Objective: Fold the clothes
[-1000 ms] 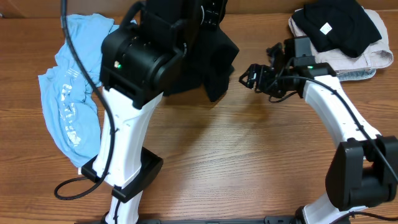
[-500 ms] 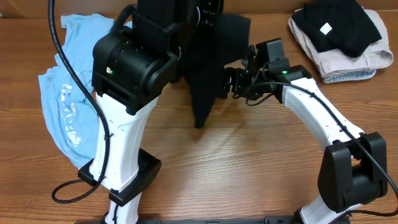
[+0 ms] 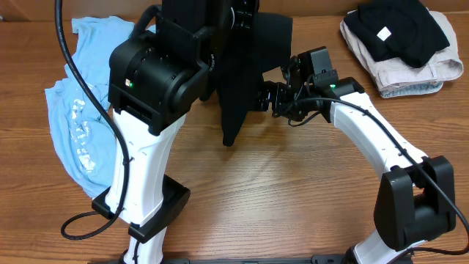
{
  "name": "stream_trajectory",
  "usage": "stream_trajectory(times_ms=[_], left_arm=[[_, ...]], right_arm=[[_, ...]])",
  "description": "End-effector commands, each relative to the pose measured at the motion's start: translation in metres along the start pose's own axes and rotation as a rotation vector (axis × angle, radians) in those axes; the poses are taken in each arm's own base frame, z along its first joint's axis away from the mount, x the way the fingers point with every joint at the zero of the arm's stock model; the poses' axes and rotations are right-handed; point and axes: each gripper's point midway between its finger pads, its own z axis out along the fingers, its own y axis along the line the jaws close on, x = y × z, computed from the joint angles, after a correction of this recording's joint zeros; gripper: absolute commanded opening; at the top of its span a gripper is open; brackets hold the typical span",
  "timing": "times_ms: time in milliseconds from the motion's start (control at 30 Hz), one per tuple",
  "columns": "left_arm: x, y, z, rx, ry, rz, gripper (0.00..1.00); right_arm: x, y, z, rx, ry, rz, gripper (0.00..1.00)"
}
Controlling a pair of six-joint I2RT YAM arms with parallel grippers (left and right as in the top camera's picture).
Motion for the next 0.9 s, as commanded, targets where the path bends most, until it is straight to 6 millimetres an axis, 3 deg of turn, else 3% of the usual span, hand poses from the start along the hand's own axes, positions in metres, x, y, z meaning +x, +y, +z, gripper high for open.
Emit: stream_trajectory(times_ms=[0,333,500,700,867], left_arm=[[-0.035,0.017,-0.04,-0.014,-0.121,-0.054,0.09],[-0.055,0.028,-0.08,-0.007,-0.194,-0.079,0.09],[-0.055,0.03,-0.086,-0.006,-0.194,-0.079,0.09],[-0.054,0.03,-0.086,-0.007,-0.187,-0.077,0.09],[-0.054,0.03,-0.086,-0.007,-0.188,-0.077,0.09]], right_arm=[[-0.003,-0.01,0.012,0.057,-0.02,-0.01,0.89],[-0.012,-0.026,0.058,0.124,-0.059,-0.061,0.89],[-0.034,-0.037,0.059,0.177,-0.152,-0.079,0.93],[-0.056,-0.022,0.057,0.128,-0.239,-0.153,0.95],[-0.052,0.005,0.063,0.02,-0.223,-0.247,0.94]])
